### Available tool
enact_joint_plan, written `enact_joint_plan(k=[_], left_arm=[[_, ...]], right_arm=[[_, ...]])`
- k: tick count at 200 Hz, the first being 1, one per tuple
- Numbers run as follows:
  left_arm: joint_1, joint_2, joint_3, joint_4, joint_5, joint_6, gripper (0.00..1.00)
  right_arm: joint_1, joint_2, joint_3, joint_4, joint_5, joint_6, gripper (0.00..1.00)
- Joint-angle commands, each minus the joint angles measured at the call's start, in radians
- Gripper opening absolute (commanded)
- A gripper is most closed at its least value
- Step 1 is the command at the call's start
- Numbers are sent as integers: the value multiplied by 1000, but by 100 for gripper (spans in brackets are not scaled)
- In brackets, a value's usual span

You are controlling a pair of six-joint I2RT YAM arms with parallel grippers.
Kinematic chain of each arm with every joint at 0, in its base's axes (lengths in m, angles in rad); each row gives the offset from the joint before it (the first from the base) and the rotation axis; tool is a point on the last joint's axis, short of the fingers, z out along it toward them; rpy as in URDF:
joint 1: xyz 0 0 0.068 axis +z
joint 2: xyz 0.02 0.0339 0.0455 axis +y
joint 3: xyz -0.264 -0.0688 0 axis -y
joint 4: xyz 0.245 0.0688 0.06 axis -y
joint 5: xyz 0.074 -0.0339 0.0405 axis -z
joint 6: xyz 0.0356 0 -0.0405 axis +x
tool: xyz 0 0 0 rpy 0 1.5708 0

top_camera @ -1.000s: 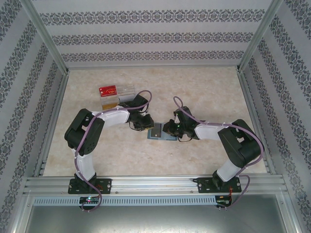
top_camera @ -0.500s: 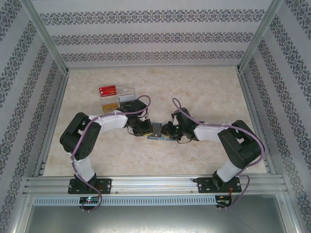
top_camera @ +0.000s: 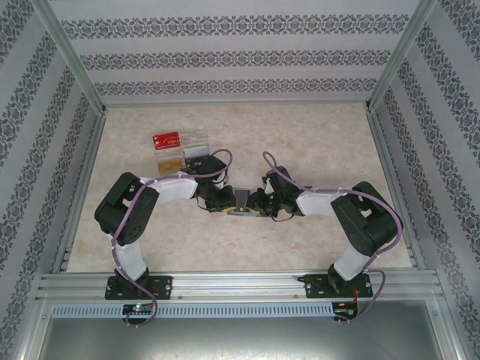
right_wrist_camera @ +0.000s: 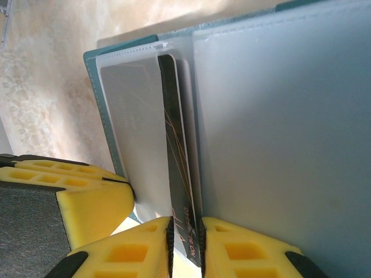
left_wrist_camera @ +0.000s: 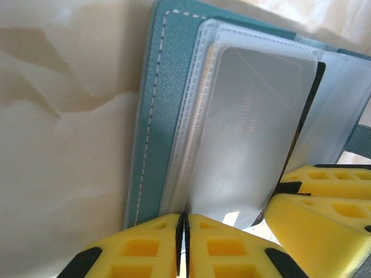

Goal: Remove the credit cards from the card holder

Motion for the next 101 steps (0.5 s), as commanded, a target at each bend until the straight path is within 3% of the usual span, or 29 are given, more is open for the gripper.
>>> enact_joint_plan(k=[1,59,101], left_arm=[[-14,37,-22,40,28,-20,13],[-12,21,1,-13,-11,8,16],[-5,-34,50,-100,-64,65,24]], right_arm=[[12,29,18,-8,-22,-8,21],[-3,-9,2,-15,-4,-37,0],[-47,-78,-53,-57,1,-94,0]])
